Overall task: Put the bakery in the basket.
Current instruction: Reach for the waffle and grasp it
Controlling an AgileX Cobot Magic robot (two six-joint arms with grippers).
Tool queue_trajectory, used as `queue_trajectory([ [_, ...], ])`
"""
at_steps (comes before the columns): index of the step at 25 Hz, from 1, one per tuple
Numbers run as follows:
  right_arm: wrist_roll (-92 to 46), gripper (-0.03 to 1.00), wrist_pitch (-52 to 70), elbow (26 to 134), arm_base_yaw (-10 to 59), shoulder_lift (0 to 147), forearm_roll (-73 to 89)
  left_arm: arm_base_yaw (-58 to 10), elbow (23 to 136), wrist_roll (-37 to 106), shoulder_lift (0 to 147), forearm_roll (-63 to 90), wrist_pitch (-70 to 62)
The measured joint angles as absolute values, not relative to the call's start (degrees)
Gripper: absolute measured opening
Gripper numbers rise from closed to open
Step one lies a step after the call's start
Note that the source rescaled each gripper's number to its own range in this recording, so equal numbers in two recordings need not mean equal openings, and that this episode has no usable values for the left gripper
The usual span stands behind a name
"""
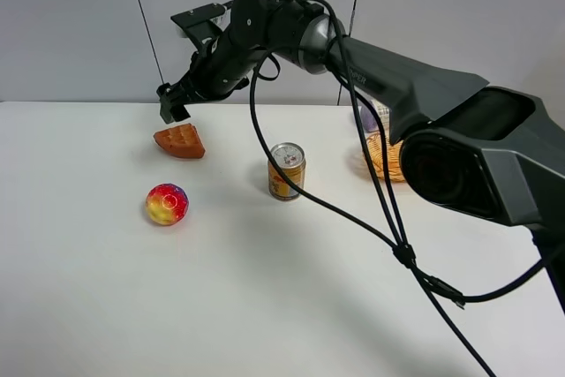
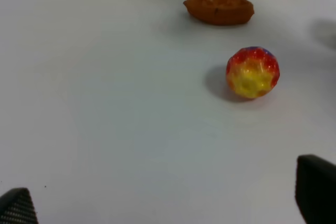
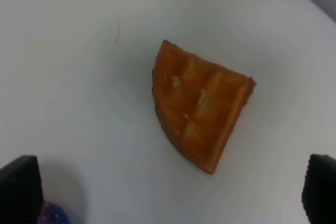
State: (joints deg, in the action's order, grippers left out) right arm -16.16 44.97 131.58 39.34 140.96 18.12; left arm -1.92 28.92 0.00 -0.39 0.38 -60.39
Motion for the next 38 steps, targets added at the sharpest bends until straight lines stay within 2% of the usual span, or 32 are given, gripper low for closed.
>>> queue_trajectory([
  [23,-17.17,1.0,30.43,131.64,40.44,151.62,16.09,-1.92,28.92,0.0,-0.39,0.38,-60.39],
  [38,-17.17,1.0,28.62,131.64,40.44,154.47,16.24,-1.92,28.92,0.0,-0.39,0.38,-60.39],
])
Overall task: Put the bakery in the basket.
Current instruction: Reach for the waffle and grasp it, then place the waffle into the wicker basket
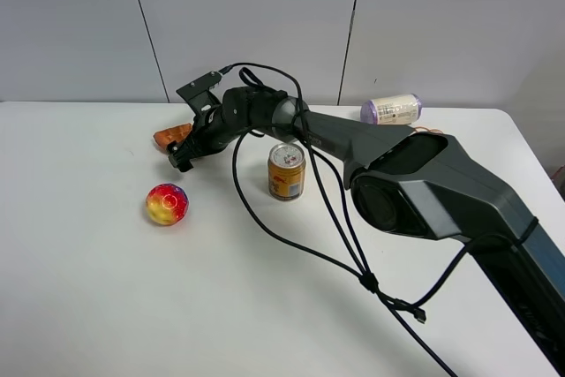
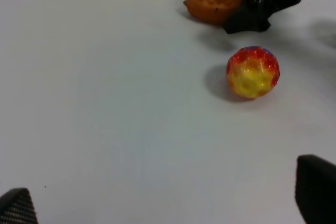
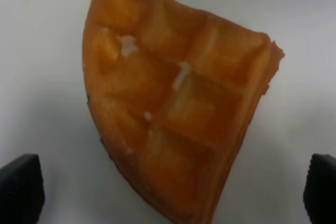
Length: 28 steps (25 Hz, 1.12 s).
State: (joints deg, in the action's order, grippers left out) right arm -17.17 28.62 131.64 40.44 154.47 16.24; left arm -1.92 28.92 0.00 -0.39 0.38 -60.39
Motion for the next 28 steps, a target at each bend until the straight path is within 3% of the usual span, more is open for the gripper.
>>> queue_trajectory([
  [4,-17.17,0.97,28.75,131.64,40.44,154.47,16.24,-1.92,28.92,0.0,-0.39,0.38,-60.39],
  [6,-17.17,0.86,28.81,131.64,40.44,154.47,16.24,-1.92,28.92,0.0,-0.39,0.38,-60.39],
  [9,-17.12,0.57,29.08,131.64,40.44,154.47,16.79,-1.92,28.92,0.0,-0.39,0.38,-60.39],
  [12,-17.12,0.11,29.64,131.64,40.44,154.47,17.81,-1.92,28.92,0.0,-0.39,0.38,-60.39],
  [13,-17.12,0.0,29.64,131.64,40.44,154.47,18.01,-1.92,28.92,0.0,-0.39,0.38,-60.39],
  [28,-17.12,0.0,30.8,131.64,40.44,149.06,19.45,-1.92,28.92,0.0,-0.39,0.38,-60.39],
])
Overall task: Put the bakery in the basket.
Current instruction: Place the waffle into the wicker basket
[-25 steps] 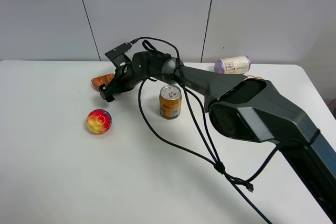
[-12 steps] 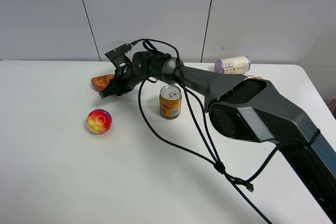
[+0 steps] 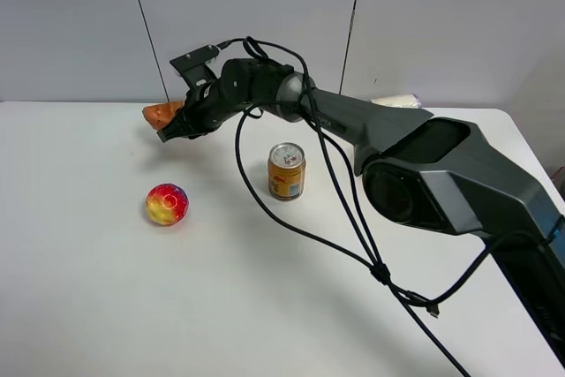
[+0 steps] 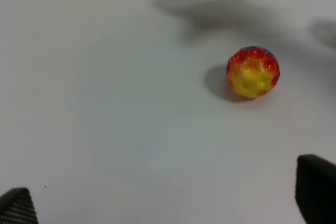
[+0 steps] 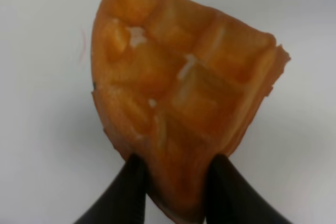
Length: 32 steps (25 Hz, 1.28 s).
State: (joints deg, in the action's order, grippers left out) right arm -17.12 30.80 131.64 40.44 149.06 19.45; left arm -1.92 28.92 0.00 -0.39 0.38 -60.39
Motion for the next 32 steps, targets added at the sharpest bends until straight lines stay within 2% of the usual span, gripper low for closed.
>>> queue_trajectory([
  [7,-15.68,0.0,37.73,131.64,40.26,141.08,15.18,-1.92,28.92,0.0,-0.39,0.38,-60.39],
  [18,-5.91,0.0,47.17,129.27,36.55,119.09,2.1,-1.92,28.92,0.0,-0.39,0.38,-60.39],
  [24,-5.65,0.0,52.17,116.62,36.6,104.93,-1.62,-1.92,28.92,0.0,-0.39,0.38,-60.39],
  [28,-5.06,0.0,53.8,102.48,34.95,96.75,-2.63,-1.92,28.92,0.0,-0.39,0.38,-60.39],
  [32,-1.73,0.0,49.69,86.28,29.87,88.29,-2.82,-1.92,28.92,0.0,-0.39,0.38,-60.39],
])
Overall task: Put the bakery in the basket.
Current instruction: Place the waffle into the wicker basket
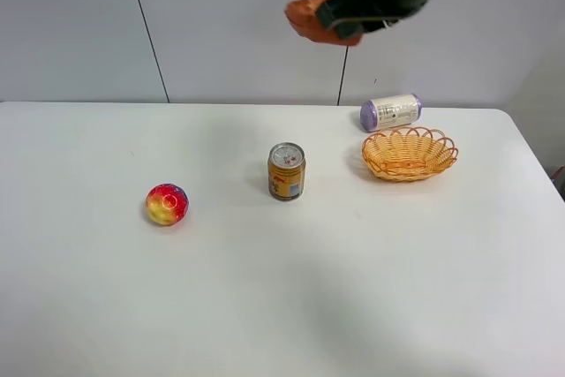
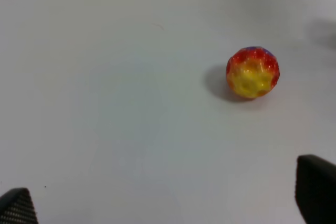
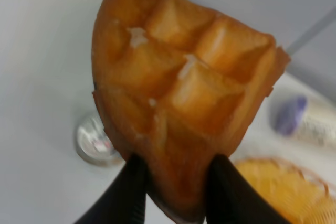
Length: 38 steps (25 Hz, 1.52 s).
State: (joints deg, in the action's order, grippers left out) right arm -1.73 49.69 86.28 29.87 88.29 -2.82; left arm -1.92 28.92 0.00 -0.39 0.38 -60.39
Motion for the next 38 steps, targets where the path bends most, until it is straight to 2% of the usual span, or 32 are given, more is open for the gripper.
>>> queue_trajectory([
  [5,-0.94,0.0,42.73,67.71,21.63,78.88,-1.74,-1.92,28.92,0.0,-0.39,0.38,-60.39],
  [10,-1.43,0.0,36.32,53.63,13.27,74.32,-0.79,-1.92,28.92,0.0,-0.39,0.38,-60.39],
  [19,-6.79,0.0,17.32,43.27,0.62,75.24,2.86,-1.92,28.92,0.0,-0.39,0.38,-60.39],
  [23,-7.05,0.0,11.0,43.12,0.54,81.41,4.43,-1.92,28.92,0.0,-0.39,0.38,-60.39],
  [31,-7.18,0.0,2.88,43.22,5.15,97.5,4.71,-1.92,28.92,0.0,-0.39,0.38,-60.39],
  [38,-7.18,0.0,1.8,46.94,6.78,99.56,4.71,-1.92,28.92,0.0,-0.39,0.38,-60.39],
])
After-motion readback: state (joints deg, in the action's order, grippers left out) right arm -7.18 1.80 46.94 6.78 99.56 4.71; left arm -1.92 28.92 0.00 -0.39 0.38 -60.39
